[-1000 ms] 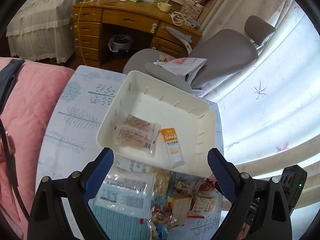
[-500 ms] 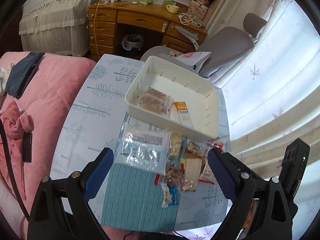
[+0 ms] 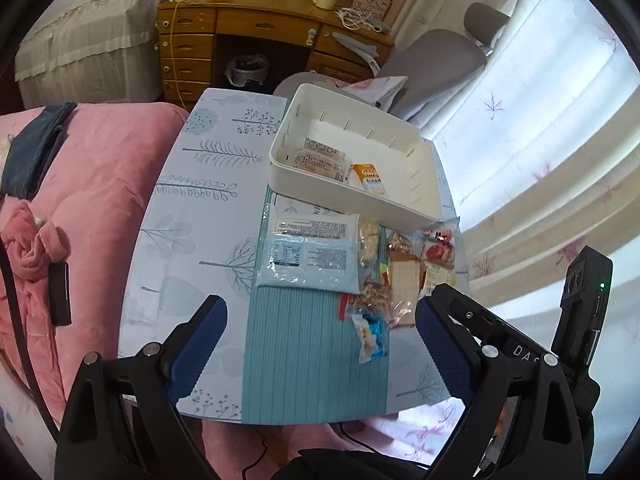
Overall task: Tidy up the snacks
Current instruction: 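Withdraw both open tools from the basket back over the snack pile, then grasp the light blue bag with the left tool while the right tool grasps the blue foil snack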
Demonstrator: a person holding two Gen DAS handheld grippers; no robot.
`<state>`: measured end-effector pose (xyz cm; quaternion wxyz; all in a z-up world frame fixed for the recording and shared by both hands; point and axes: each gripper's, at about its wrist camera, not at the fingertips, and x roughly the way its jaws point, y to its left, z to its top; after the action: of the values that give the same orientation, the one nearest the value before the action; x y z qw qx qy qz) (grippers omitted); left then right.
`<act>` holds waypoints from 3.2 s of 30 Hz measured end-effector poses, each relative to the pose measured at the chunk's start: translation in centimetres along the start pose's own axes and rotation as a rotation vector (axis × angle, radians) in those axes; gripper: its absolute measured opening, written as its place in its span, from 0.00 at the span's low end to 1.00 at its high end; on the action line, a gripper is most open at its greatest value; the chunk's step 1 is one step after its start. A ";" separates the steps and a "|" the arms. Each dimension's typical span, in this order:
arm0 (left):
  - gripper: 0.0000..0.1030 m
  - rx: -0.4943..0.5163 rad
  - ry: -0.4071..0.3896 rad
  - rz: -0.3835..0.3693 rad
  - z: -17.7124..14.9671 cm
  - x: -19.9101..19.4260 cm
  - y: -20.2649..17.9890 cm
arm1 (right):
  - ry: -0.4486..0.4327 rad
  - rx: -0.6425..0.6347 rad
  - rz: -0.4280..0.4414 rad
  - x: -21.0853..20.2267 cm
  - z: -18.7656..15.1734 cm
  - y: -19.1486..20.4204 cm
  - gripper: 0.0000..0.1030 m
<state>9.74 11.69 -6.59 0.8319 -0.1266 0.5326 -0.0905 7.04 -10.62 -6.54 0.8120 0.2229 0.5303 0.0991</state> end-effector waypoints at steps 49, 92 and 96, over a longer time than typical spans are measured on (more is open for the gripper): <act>0.92 0.931 0.365 0.041 4.6 17.5 -2.5 | -0.128 0.189 -0.493 8.7 -11.8 -0.3 0.74; 0.99 0.828 0.576 -0.009 6.4 36.0 -6.9 | 0.096 0.087 -0.505 14.6 -6.1 -6.5 0.48; 0.89 0.782 0.574 -0.008 5.6 34.7 -6.1 | 0.104 0.100 -0.499 13.8 -5.2 -7.1 0.46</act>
<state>29.13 -3.38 -32.45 0.6362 0.2237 0.6663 -0.3182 7.55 -10.08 -22.91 0.7711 0.1196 0.6140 -0.1191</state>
